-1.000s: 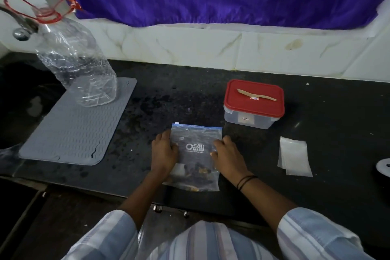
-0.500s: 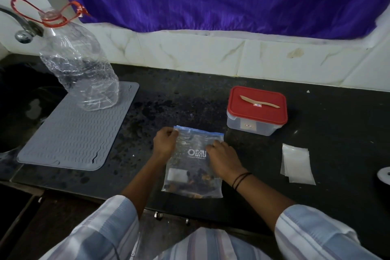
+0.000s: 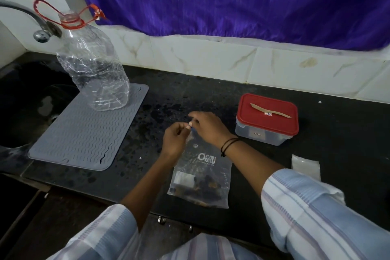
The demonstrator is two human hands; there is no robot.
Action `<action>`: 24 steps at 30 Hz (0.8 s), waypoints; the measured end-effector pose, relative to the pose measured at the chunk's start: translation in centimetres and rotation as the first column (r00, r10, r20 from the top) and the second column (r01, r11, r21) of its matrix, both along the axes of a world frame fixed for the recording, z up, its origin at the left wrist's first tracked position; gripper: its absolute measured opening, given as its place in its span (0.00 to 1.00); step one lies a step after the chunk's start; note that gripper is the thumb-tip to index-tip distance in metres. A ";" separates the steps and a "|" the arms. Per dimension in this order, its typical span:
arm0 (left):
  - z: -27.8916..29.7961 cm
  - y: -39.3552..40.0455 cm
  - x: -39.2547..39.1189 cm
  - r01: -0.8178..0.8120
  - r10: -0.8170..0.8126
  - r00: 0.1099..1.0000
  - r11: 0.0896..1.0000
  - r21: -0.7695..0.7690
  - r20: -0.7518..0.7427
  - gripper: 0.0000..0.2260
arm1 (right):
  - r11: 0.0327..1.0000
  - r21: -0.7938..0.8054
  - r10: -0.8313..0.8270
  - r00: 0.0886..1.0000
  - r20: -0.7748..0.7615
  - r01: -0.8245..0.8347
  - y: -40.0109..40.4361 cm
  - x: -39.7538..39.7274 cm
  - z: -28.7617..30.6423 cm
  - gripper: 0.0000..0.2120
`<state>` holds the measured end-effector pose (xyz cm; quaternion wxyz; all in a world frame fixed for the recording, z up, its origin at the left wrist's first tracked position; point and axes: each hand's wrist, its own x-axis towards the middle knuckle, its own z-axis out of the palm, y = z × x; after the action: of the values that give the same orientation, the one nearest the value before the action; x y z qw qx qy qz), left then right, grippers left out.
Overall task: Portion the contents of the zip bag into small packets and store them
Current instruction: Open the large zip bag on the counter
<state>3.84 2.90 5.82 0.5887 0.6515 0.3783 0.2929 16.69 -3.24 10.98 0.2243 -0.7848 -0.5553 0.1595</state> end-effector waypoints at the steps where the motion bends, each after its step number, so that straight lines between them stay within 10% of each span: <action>1: 0.1 -0.1 -0.1 -0.002 0.002 1.000 1.000 0.001 0.009 0.09 | 1.000 0.007 0.011 1.000 -0.019 -0.011 0.2 -0.2 0.1 0.11; 9: 0.0 -0.3 -0.7 -0.070 0.072 0.997 0.997 -0.039 0.035 0.07 | 0.998 0.037 0.059 0.988 -0.143 -0.054 -0.3 -0.6 -0.1 0.09; 24: 0.6 -1.0 -1.9 -0.167 0.177 0.977 0.981 -0.096 0.115 0.09 | 0.977 -0.117 0.204 0.952 0.228 -0.181 -5.8 3.2 0.0 0.08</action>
<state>1.97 1.86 6.46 0.6107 0.5713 0.4086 0.3657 19.87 -9.03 11.02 0.1018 -0.7501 -0.6439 0.1110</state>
